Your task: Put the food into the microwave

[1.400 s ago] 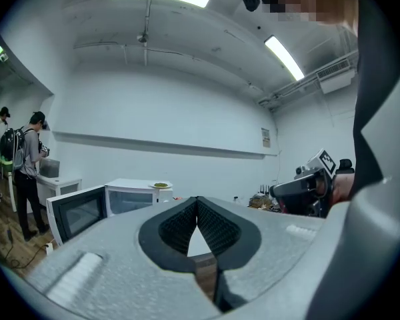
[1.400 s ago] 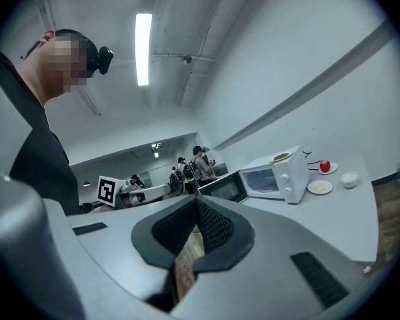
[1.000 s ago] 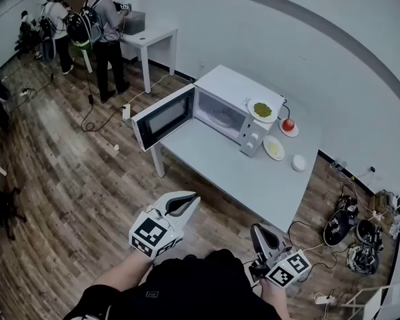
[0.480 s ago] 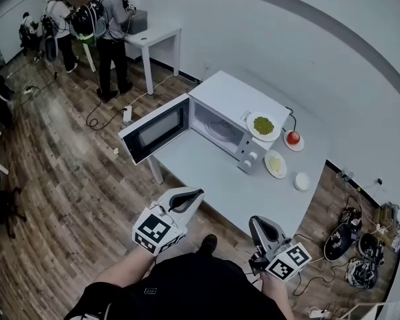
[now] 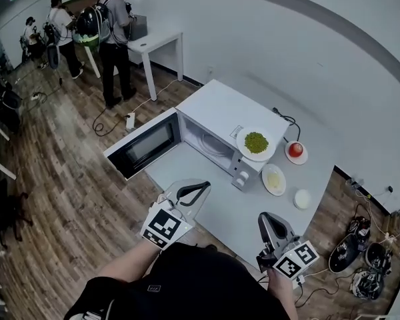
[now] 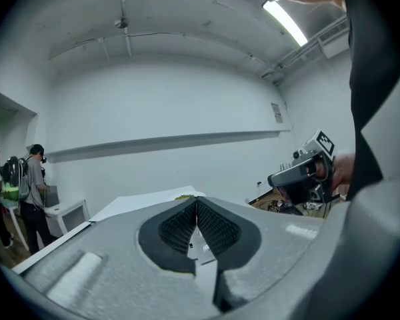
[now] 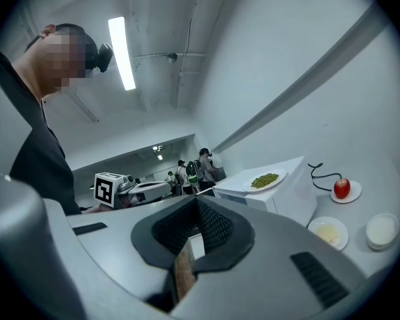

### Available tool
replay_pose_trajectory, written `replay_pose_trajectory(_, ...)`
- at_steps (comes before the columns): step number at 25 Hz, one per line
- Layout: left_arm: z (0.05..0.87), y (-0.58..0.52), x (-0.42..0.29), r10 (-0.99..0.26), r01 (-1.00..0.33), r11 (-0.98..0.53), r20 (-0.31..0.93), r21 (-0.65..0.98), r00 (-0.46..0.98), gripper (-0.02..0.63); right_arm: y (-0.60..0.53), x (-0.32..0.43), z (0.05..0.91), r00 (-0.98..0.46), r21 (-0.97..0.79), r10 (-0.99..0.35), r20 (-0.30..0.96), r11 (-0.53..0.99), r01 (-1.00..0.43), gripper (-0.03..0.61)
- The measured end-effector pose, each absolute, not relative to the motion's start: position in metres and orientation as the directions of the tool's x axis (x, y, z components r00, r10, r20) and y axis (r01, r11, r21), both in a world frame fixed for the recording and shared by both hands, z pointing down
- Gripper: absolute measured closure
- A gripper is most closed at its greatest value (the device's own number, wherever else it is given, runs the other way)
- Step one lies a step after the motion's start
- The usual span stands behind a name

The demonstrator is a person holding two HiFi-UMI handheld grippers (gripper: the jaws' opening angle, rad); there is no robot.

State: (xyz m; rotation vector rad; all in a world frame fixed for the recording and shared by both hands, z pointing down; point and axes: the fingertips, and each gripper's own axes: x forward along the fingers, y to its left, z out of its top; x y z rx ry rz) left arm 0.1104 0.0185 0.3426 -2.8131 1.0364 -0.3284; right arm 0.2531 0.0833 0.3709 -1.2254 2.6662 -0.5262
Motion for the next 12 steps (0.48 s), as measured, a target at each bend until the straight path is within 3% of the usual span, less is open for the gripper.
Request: replay_pose_trajectory(12, 0.385, -0.061, 0.176, -0.593, -0.393, -0.776, 0.36, -0.493, 0.72, 0.604, 0.034, 0.278, 0.393, -0.614, -0.446, -0.788, 0.035, 0.538, -0.715, 0.569)
